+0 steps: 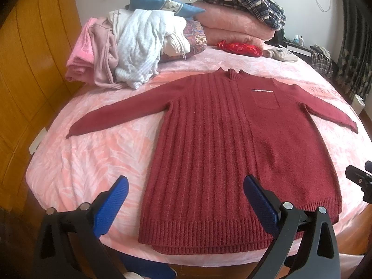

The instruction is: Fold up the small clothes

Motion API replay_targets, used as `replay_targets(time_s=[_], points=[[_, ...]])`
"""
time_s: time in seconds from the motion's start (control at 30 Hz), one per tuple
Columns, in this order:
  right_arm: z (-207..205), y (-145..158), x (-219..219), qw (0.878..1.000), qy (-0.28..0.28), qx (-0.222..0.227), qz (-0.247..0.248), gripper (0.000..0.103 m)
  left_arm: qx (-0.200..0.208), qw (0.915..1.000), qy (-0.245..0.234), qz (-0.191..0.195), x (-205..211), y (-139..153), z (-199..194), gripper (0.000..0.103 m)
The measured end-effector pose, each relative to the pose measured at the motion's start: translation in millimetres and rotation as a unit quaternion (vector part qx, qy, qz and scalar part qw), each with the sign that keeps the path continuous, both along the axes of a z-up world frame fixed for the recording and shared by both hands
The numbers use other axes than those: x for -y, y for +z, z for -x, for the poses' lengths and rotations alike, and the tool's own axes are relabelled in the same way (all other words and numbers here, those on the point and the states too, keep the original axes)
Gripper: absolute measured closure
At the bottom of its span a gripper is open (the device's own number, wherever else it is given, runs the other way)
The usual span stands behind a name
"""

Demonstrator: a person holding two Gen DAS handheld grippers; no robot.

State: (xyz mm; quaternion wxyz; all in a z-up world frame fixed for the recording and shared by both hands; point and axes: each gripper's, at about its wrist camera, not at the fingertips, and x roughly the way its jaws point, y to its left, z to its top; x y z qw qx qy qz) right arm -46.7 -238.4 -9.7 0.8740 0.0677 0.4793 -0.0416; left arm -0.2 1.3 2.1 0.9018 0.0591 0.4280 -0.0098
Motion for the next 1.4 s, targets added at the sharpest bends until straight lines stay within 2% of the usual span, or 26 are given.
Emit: replay_targets(time_s=[1.4], points=[[-2.3,-4.6,1.5,1.0,-0.011,-0.008,0.005,0.003,0.001,1.0,0.0,-0.004,-5.2,-0.5,-0.4,0.004]])
